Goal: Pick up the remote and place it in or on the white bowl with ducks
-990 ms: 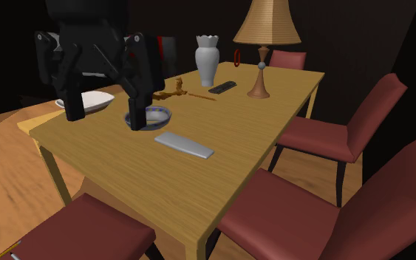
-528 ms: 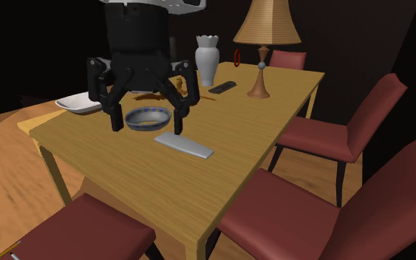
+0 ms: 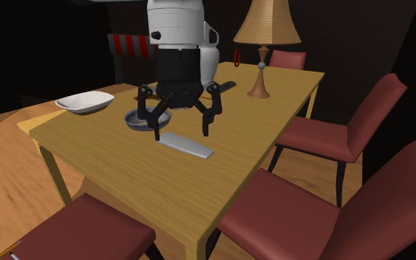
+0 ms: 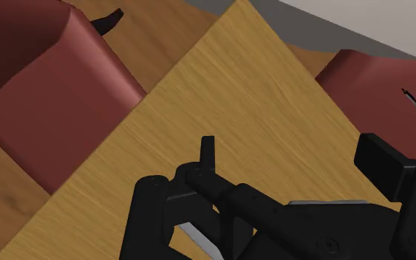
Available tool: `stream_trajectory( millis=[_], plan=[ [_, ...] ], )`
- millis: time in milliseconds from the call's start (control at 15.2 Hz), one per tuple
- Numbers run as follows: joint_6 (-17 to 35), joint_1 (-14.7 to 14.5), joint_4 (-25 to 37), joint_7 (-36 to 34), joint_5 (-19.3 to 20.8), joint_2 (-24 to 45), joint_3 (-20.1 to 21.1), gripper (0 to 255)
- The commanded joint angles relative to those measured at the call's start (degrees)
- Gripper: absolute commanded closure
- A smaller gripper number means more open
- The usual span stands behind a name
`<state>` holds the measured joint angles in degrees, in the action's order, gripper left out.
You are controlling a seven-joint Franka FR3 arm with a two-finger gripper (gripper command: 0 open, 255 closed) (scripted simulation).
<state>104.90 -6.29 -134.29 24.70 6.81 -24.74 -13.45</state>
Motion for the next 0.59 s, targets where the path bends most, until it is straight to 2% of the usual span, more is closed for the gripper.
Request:
stream_trajectory(
  millis=[0,528],
  plan=[
    [3.4,-1.3,1.8,5.0,-0.4,4.5,-1.3,0],
    [13.0,-4.9,10.8,24.4,-4.9,21.4,-3.8,0]
  ],
)
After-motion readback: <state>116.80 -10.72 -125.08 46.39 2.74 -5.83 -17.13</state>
